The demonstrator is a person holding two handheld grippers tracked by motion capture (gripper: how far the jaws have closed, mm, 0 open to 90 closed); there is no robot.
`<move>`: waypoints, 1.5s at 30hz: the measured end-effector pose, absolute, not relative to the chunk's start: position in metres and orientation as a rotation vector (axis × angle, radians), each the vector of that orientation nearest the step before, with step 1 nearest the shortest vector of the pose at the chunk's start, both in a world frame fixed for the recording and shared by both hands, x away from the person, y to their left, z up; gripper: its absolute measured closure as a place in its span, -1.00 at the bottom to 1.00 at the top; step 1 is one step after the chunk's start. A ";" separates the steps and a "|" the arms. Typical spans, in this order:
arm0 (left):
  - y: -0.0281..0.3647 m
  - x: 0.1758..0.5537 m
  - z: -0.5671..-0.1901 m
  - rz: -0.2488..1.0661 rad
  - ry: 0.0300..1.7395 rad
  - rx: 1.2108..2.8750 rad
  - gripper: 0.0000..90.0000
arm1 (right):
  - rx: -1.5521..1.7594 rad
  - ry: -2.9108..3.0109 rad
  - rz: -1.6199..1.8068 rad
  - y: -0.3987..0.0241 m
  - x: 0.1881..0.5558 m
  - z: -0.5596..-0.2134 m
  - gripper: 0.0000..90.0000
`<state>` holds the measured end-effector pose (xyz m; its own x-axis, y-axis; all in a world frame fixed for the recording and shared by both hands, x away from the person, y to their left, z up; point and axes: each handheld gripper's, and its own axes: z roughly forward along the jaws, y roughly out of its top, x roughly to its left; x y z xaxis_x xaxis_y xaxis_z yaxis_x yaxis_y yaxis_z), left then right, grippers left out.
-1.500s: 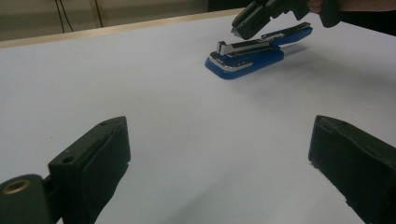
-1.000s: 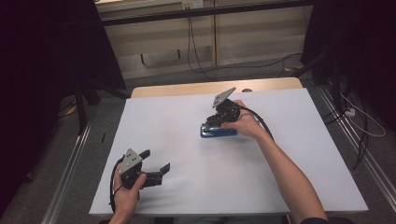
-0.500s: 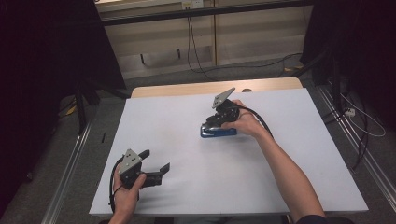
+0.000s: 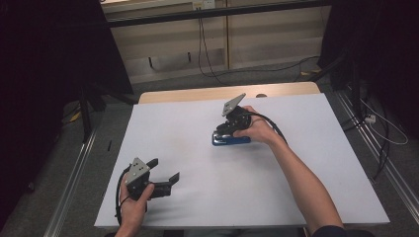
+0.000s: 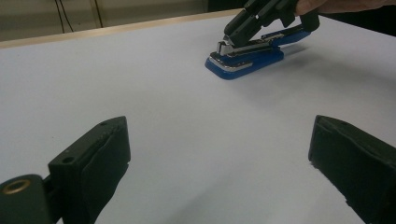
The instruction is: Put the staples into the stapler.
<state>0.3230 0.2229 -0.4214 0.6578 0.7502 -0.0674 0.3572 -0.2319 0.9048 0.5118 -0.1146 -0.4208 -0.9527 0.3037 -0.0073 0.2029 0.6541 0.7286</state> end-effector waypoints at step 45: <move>0.223 0.323 -0.422 0.474 0.874 1.843 -0.87 | 0.366 2.766 1.142 -0.112 0.515 -0.422 0.73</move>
<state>0.3233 0.2229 -0.4216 0.6621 0.7469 -0.0622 0.3544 -0.2389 0.9041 0.5148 -0.1120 -0.4218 -0.9626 0.2700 -0.0243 0.1742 0.6848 0.7075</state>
